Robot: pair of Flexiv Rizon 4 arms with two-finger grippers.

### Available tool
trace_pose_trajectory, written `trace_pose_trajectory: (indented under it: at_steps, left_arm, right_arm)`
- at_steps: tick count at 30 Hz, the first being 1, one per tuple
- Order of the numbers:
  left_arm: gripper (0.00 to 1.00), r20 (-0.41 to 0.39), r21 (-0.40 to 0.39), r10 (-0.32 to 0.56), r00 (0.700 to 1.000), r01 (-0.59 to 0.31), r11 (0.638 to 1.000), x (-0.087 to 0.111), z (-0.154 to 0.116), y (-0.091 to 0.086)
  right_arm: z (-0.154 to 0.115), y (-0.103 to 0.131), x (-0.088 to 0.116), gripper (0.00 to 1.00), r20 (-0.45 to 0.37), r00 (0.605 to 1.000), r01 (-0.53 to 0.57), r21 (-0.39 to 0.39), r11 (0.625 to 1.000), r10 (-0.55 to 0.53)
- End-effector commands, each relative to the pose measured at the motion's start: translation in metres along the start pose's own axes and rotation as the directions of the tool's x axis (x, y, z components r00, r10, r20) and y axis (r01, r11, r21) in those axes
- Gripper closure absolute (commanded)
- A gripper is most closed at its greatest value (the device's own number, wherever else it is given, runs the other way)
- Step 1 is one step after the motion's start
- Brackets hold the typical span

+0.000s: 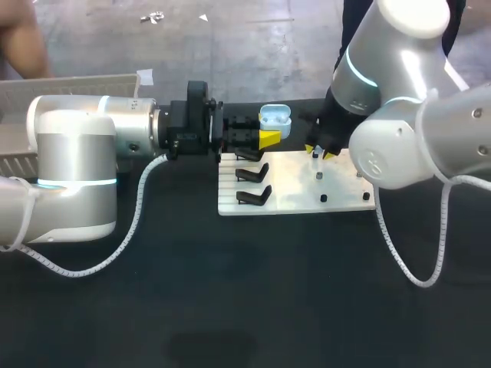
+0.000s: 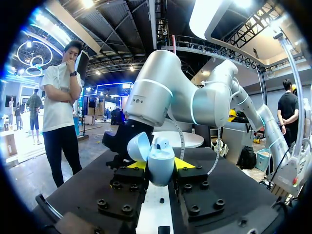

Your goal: Pick up each earbud case from the left stands, insert the matching earbuds, close the lid, and place the case in the box.

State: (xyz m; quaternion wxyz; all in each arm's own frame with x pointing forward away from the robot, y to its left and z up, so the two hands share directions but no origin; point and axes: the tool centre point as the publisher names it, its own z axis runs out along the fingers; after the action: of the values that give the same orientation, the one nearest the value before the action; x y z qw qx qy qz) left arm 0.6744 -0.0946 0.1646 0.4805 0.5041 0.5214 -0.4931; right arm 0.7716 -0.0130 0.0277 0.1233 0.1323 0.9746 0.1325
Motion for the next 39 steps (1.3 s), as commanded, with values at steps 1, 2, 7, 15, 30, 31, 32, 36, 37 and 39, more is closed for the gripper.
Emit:
trace_pose_trajectory:
  at_steps: [1,2,7,15,30,31,32,36,37,39]
  left_arm:
    - [1.00,0.005,-0.006,0.004,1.000,-0.004,1.000,0.001,0.000,-0.001]
    - [1.00,0.005,-0.006,0.004,1.000,-0.004,1.000,0.001,0.000,-0.001]
    - [1.00,0.005,-0.006,0.004,1.000,-0.004,1.000,0.001,0.000,-0.001]
    - [1.00,0.005,-0.006,0.004,1.000,-0.004,1.000,0.001,0.000,-0.001]
    - [1.00,0.005,-0.006,0.004,1.000,-0.004,1.000,0.001,0.000,-0.001]
    - [1.00,0.005,-0.006,0.004,1.000,-0.004,1.000,0.001,0.000,-0.001]
    - [1.00,0.005,-0.006,0.004,1.000,-0.004,1.000,0.001,0.000,-0.001]
    - [1.00,0.005,-0.006,0.004,1.000,-0.004,1.000,0.001,0.000,-0.001]
    - [1.00,0.005,-0.006,0.004,1.000,-0.004,1.000,0.001,0.000,-0.001]
    - [1.00,0.005,-0.006,0.004,1.000,-0.004,1.000,0.001,0.000,-0.001]
  right_arm:
    - [0.001,0.000,-0.001,0.71,-0.001,1.000,-0.001,0.001,1.000,0.001]
    - [0.001,0.000,-0.001,0.71,0.000,1.000,-0.002,0.001,1.000,0.002]
    - [0.001,0.000,-0.001,0.72,0.000,1.000,-0.006,0.002,1.000,0.006]
    - [0.001,-0.002,-0.001,0.76,0.001,1.000,-0.011,0.002,1.000,0.011]
    - [-0.002,-0.001,0.001,1.00,-0.003,1.000,-0.008,0.008,1.000,0.008]
    - [-0.004,-0.002,0.002,1.00,-0.003,1.000,-0.010,0.008,1.000,0.010]
    - [-0.006,-0.002,0.002,1.00,-0.004,1.000,-0.014,0.007,1.000,0.014]
    - [-0.016,-0.002,0.003,1.00,-0.007,1.000,-0.023,0.007,1.000,0.023]
    - [-0.019,-0.002,0.004,1.00,-0.007,1.000,-0.023,0.006,1.000,0.023]
    - [-0.024,-0.003,0.005,1.00,-0.008,1.000,-0.024,0.007,1.000,0.024]
